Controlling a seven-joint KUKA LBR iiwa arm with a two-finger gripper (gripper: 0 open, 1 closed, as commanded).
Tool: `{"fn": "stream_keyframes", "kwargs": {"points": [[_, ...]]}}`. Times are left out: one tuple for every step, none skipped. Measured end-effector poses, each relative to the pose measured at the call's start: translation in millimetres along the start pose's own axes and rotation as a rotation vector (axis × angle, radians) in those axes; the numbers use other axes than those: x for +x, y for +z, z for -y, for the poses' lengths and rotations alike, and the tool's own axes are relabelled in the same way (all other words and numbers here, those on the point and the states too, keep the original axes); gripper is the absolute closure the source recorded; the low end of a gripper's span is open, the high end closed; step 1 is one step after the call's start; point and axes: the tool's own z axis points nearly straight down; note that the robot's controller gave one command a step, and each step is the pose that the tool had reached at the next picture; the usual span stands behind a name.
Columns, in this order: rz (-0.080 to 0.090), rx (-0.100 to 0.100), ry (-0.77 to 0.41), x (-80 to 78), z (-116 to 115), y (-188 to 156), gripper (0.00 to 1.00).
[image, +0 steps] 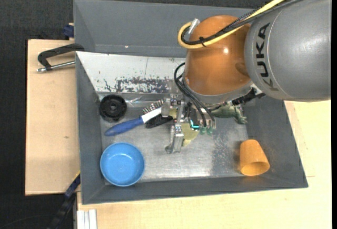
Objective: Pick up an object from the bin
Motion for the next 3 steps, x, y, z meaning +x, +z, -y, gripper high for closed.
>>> {"fn": "stream_keyframes", "kwargs": {"points": [[0.014,-0.003,0.183,-61.3,-9.6,110.6,0.0],[0.031,-0.015,0.25,-68.6,10.9,126.7,0.0],[0.032,-0.011,0.118,-67.0,28.9,126.6,0.0]]}}
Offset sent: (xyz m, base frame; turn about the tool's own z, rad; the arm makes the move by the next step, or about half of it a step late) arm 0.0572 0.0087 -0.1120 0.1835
